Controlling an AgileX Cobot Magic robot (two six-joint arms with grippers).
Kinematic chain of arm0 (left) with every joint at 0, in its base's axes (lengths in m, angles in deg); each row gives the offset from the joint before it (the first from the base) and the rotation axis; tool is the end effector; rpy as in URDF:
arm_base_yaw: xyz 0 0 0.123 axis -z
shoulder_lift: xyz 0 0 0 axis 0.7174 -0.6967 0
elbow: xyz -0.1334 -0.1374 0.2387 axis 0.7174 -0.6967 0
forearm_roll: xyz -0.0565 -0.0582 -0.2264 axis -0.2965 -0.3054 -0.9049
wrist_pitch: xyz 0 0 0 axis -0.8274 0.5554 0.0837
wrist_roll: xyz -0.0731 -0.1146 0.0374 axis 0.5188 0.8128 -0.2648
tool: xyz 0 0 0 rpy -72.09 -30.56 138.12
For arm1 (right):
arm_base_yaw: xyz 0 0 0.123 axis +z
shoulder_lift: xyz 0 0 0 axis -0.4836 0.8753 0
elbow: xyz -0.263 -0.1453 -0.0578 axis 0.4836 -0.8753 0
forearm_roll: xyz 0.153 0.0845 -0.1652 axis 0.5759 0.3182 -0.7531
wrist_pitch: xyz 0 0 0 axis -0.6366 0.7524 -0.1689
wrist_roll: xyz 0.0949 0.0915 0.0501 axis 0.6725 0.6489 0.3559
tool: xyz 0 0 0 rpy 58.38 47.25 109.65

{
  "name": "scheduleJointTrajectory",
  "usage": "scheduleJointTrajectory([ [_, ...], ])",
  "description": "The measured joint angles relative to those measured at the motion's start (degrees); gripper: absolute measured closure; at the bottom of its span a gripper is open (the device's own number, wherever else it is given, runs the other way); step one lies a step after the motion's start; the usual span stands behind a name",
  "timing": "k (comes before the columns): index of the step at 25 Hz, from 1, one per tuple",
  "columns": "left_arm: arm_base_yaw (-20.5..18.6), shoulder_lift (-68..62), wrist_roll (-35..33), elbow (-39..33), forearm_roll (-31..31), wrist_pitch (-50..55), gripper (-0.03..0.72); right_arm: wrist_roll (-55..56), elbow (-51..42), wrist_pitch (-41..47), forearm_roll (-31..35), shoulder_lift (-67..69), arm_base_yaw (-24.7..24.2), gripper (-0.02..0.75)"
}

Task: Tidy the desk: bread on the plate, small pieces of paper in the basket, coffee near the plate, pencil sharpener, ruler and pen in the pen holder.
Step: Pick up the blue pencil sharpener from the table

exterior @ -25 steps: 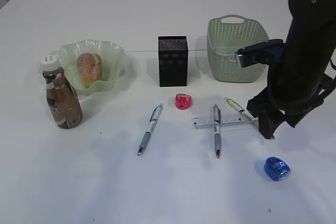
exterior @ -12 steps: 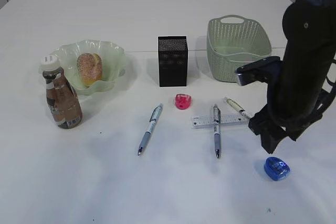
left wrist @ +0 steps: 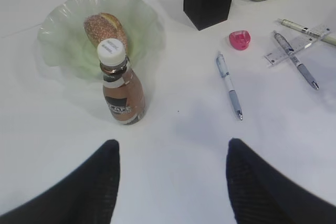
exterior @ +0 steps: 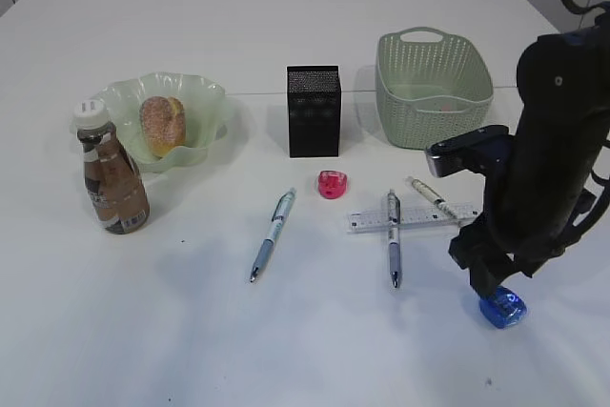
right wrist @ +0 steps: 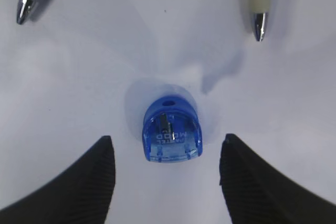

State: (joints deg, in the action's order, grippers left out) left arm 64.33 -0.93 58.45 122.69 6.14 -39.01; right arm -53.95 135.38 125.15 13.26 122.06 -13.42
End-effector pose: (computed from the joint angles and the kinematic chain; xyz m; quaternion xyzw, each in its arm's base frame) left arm 0.1518 -0.0598 0.3343 0.1624 0.8715 -0.0974 0.4523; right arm 0.3086 0.0822 0.1469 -0.1888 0.9819 -0.0112 0.0036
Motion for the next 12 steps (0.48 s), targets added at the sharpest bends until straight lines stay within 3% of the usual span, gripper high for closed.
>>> scheduleJointTrajectory([
  [12,0.0,0.0,0.6,0.0,0.0,0.9,0.240,-0.1,-3.4,-4.3,-0.5,0.0,0.0,0.245],
])
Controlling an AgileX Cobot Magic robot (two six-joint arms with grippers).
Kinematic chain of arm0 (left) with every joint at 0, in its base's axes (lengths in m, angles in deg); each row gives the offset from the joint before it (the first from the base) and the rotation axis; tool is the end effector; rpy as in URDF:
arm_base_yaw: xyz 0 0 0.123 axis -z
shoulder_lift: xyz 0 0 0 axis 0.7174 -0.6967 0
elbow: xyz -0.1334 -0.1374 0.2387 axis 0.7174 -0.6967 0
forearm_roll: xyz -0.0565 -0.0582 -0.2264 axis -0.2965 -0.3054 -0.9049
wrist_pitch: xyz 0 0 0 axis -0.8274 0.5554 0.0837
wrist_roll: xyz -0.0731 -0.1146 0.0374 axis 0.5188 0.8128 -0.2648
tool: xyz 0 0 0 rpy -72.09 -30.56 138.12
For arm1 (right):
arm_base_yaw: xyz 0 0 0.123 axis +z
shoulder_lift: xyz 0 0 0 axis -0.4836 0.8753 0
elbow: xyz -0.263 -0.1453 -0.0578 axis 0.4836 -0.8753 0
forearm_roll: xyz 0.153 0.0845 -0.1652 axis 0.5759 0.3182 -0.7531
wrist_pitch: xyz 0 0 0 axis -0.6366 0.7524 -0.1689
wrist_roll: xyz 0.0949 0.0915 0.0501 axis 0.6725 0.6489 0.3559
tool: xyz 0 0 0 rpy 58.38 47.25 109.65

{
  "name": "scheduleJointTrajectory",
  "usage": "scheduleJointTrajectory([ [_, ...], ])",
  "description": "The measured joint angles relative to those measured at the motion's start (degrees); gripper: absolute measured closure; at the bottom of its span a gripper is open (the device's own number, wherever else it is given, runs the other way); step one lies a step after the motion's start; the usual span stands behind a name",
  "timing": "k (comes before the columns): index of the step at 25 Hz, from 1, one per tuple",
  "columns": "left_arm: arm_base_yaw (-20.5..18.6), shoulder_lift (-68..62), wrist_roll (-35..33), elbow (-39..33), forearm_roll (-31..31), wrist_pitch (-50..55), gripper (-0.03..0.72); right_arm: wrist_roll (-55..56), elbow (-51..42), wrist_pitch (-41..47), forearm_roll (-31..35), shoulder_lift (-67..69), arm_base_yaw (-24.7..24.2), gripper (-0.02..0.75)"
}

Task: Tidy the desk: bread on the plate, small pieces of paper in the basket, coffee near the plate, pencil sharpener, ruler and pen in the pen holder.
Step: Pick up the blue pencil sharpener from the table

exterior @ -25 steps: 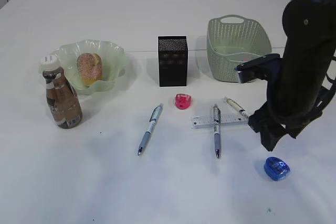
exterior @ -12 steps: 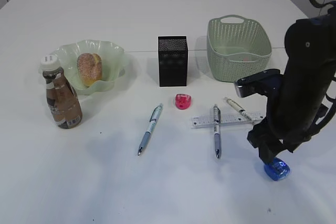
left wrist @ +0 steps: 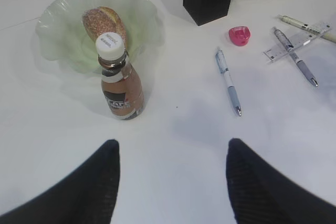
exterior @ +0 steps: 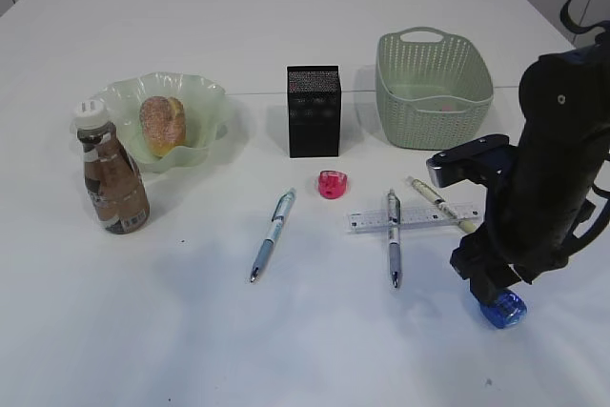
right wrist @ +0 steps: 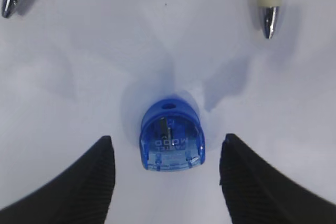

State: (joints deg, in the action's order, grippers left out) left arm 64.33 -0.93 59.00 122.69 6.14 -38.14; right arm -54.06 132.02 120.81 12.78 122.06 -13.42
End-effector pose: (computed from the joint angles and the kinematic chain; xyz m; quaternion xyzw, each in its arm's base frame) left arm 0.1505 -0.0595 0.3326 0.1592 0.8756 -0.0988 0.4451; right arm 0.3040 0.0802 0.1349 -0.1931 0.9810 -0.0131 0.0124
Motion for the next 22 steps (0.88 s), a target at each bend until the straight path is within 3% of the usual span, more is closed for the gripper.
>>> scheduleJointTrajectory([
  [22,0.0,0.0,0.2,0.0,0.0,0.3,0.240,0.1,-0.4,-1.5,-1.2,1.9,0.0,0.245],
])
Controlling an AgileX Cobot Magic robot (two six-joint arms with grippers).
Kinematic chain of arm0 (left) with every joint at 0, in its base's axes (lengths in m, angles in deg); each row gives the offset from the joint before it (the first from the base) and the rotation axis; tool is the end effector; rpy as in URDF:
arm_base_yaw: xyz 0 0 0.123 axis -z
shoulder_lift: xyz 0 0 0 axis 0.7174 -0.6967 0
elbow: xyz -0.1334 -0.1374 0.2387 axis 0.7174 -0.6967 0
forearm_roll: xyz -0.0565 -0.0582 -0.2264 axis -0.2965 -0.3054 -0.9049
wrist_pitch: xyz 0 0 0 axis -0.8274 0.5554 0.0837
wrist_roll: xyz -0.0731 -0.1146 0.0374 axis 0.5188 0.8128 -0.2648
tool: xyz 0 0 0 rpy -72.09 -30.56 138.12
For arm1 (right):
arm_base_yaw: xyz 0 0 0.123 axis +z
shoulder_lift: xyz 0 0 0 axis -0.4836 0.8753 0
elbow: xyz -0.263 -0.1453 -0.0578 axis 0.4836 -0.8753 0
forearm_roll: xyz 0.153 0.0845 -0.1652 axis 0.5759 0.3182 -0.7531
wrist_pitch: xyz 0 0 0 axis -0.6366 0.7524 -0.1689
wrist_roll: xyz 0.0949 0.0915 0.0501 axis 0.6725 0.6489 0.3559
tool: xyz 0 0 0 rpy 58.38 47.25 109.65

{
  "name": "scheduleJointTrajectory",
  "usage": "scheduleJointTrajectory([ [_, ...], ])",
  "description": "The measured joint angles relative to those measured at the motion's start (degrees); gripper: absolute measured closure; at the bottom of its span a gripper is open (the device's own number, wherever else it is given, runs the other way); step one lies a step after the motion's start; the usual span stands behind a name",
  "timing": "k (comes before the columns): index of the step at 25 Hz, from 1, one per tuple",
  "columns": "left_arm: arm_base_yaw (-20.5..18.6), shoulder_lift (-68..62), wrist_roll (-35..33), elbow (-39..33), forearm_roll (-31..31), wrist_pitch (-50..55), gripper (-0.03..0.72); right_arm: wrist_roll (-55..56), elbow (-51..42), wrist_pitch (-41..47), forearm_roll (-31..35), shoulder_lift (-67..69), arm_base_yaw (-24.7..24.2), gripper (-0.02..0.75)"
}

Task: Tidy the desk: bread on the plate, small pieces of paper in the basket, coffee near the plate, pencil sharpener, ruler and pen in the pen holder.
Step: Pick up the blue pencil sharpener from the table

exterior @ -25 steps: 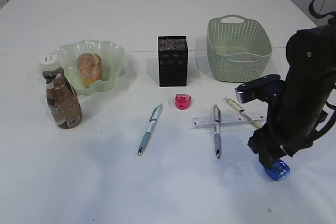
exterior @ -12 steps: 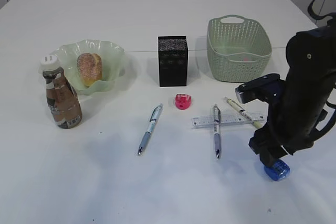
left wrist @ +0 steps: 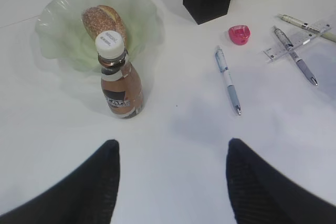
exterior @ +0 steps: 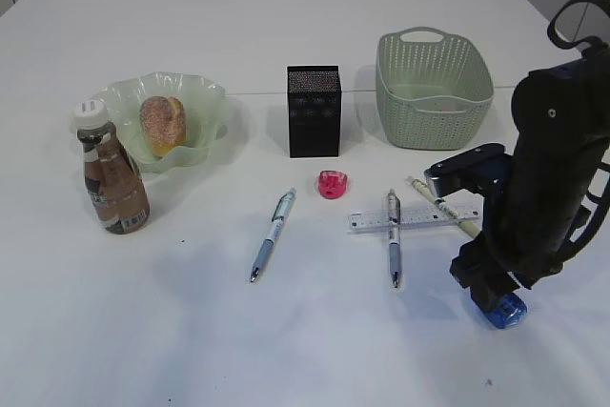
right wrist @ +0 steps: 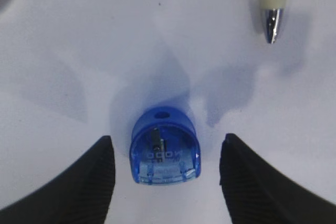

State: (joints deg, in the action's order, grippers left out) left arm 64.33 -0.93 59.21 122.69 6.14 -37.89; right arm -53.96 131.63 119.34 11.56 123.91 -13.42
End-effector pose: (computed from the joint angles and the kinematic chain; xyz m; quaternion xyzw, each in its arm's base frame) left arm 0.1502 -0.0595 0.3321 0.1579 0.8769 -0.0994 0.4430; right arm 0.3065 0.0786 0.1235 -0.1996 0.9796 -0.0212 0.0064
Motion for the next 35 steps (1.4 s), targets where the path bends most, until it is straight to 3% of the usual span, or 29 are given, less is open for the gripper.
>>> scheduleJointTrajectory([
  [35,0.0,0.0,0.4,0.0,0.0,0.0,0.240,0.3,0.0,-0.5,-0.1,3.3,0.0,0.245],
])
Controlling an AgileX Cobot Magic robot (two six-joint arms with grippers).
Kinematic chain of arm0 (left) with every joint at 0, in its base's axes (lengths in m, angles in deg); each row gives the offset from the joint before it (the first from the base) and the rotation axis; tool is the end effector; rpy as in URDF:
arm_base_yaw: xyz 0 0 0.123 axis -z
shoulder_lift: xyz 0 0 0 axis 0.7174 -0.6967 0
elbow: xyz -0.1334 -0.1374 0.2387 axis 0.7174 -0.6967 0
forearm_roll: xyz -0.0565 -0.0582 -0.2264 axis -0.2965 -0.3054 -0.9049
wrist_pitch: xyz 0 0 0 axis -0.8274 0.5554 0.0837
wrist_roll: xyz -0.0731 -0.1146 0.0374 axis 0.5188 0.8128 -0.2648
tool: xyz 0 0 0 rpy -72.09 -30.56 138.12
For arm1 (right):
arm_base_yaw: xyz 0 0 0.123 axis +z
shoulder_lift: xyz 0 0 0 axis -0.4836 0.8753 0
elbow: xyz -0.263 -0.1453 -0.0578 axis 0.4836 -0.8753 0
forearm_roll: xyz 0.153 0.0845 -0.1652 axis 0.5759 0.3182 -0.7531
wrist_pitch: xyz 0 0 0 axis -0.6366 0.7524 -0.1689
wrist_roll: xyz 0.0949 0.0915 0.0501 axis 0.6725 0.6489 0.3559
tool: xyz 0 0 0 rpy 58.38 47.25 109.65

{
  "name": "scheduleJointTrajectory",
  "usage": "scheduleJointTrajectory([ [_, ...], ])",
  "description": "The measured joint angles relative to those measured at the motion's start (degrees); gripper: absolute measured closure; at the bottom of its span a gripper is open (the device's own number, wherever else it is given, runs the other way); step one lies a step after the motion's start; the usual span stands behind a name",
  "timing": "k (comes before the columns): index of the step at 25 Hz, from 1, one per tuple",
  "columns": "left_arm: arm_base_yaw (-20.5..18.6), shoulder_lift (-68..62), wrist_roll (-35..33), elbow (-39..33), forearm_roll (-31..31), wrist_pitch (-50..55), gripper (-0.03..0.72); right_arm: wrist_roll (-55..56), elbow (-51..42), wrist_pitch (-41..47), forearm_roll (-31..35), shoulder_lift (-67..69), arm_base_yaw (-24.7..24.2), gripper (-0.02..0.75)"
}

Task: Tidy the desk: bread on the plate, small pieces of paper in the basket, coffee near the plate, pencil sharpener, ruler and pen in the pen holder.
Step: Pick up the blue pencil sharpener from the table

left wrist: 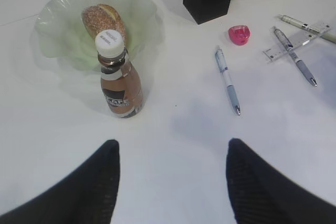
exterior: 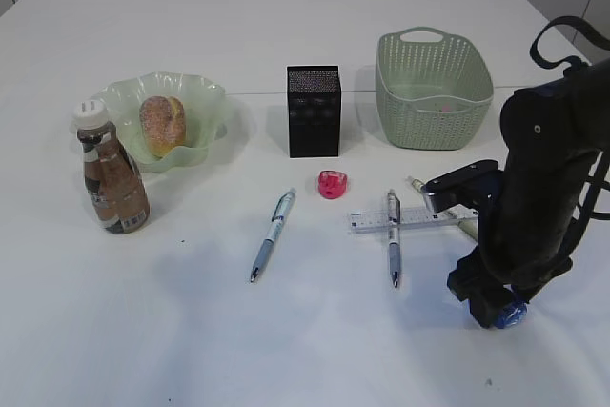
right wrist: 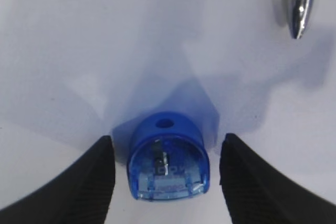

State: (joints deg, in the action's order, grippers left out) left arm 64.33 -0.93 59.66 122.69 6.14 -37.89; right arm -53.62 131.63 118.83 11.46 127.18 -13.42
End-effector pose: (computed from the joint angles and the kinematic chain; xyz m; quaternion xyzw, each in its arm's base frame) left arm 0.1502 -0.0595 0.3321 0.1544 0.8775 -0.1012 0.4426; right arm 0.3072 0.0787 0.1054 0.1979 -0.9798 0.0234 0.0175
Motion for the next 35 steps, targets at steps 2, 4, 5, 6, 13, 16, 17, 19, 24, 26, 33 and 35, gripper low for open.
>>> scheduleJointTrajectory([
  [2,0.0,0.0,0.0,0.0,0.0,0.0,0.240,0.0,0.0,0.0,0.0,0.0,0.0,0.245],
  [4,0.0,0.0,0.0,0.0,0.0,0.0,0.240,0.0,0.0,0.0,0.0,0.0,0.0,0.245],
  [5,0.0,0.0,0.0,0.0,0.0,0.0,0.240,0.0,0.0,0.0,0.0,0.0,0.0,0.245],
  [6,0.0,0.0,0.0,0.0,0.0,0.0,0.240,0.0,0.0,0.0,0.0,0.0,0.0,0.245],
  [13,0.0,0.0,0.0,0.0,0.0,0.1,0.240,0.0,0.0,1.0,0.7,0.0,0.0,0.245],
  [16,0.0,0.0,0.0,0.0,0.0,0.1,0.240,0.0,0.0,1.1,0.8,0.3,0.0,0.245],
  [17,0.0,0.0,0.0,0.0,0.0,0.1,0.240,0.0,0.0,1.1,0.8,0.3,0.0,0.245],
  [19,0.0,0.0,0.0,0.0,0.0,0.1,0.240,0.0,0.0,1.1,0.9,0.9,0.0,0.245],
  [24,0.0,0.0,0.0,0.0,0.0,0.1,0.240,0.0,0.0,1.1,0.9,0.9,0.0,0.245],
  [26,0.0,0.0,0.0,0.0,0.0,0.1,0.240,0.0,0.0,1.0,0.9,0.9,0.0,0.245],
  [33,0.0,0.0,0.0,0.0,0.0,0.1,0.240,0.0,0.0,0.7,0.9,0.9,0.0,0.282],
  [35,0.0,0.0,0.0,0.0,0.0,0.1,0.240,0.0,0.0,0.6,0.9,0.9,0.0,0.349],
])
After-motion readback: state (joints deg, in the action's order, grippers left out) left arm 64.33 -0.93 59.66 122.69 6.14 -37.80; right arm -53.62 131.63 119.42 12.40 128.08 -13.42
